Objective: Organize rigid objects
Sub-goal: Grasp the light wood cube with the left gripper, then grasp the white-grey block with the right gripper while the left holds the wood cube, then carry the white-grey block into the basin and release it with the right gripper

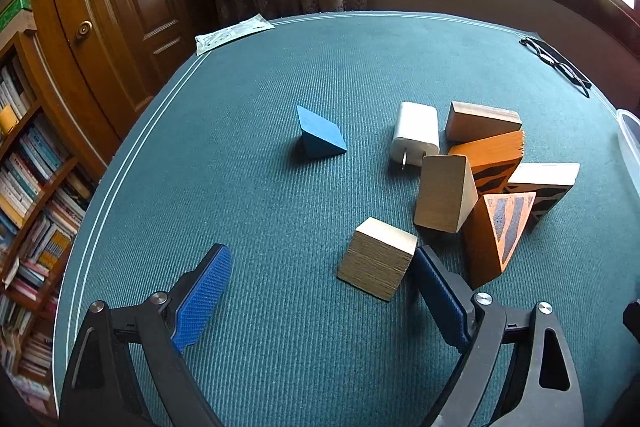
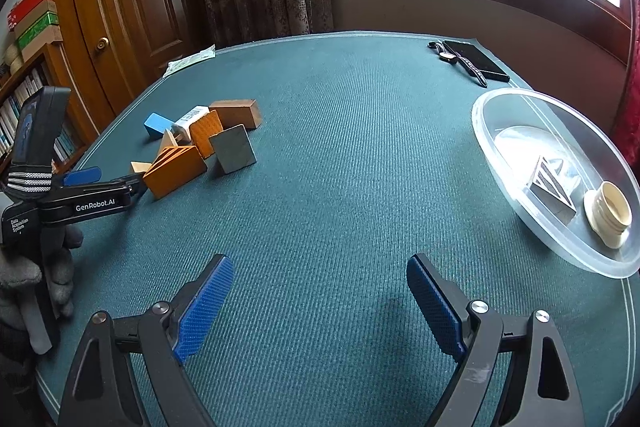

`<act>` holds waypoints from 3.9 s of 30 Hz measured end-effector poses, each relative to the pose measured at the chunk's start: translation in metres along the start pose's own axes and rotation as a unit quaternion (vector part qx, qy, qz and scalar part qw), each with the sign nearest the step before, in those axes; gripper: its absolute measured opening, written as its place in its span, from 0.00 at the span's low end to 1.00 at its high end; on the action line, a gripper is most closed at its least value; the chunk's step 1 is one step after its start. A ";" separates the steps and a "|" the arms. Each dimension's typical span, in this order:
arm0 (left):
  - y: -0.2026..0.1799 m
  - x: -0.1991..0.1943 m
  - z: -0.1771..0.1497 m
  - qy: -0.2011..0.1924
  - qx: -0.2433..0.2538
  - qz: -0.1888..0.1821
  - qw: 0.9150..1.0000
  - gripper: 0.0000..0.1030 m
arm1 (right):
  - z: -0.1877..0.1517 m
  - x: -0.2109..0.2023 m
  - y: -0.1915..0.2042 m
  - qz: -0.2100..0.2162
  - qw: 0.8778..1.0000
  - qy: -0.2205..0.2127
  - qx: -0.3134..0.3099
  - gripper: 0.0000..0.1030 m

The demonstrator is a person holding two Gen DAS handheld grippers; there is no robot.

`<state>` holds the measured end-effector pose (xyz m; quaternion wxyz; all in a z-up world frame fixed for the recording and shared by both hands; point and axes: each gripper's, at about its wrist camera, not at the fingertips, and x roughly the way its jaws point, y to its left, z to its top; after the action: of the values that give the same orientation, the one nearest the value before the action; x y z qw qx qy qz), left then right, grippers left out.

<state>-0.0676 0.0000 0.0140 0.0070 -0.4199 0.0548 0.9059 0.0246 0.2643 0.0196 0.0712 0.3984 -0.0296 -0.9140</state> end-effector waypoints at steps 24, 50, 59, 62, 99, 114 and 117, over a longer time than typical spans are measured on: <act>0.006 -0.006 -0.004 -0.022 -0.037 -0.066 0.997 0.32 | 0.028 0.020 0.021 0.052 0.998 0.046 -0.003 0.89; 0.012 -0.009 -0.007 -0.022 -0.058 -0.059 0.996 0.32 | 0.069 0.070 0.053 0.057 0.996 0.052 -0.039 0.60; 0.009 -0.009 -0.008 -0.021 -0.057 -0.059 0.996 0.32 | 0.075 0.083 0.062 0.052 0.997 0.043 -0.041 0.45; 0.009 -0.010 -0.008 -0.021 -0.057 -0.060 0.996 0.32 | 0.074 0.083 0.062 0.050 0.997 0.039 -0.044 0.36; -0.019 -0.033 -0.026 -0.024 -0.026 -0.103 0.994 0.32 | 0.040 0.010 0.016 0.059 0.998 -0.002 0.011 0.36; -0.040 -0.055 -0.029 -0.036 -0.008 -0.126 0.991 0.32 | 0.040 -0.032 -0.066 -0.011 0.994 -0.052 0.092 0.36; -0.039 -0.059 -0.030 -0.039 -0.010 -0.128 0.991 0.32 | 0.039 -0.041 -0.082 -0.033 0.991 -0.067 0.107 0.36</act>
<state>-0.0039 0.0376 0.0361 0.1212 -0.3883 -0.0086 0.9135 0.0148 0.3518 0.0662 -0.0047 0.3423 -0.1187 -0.9321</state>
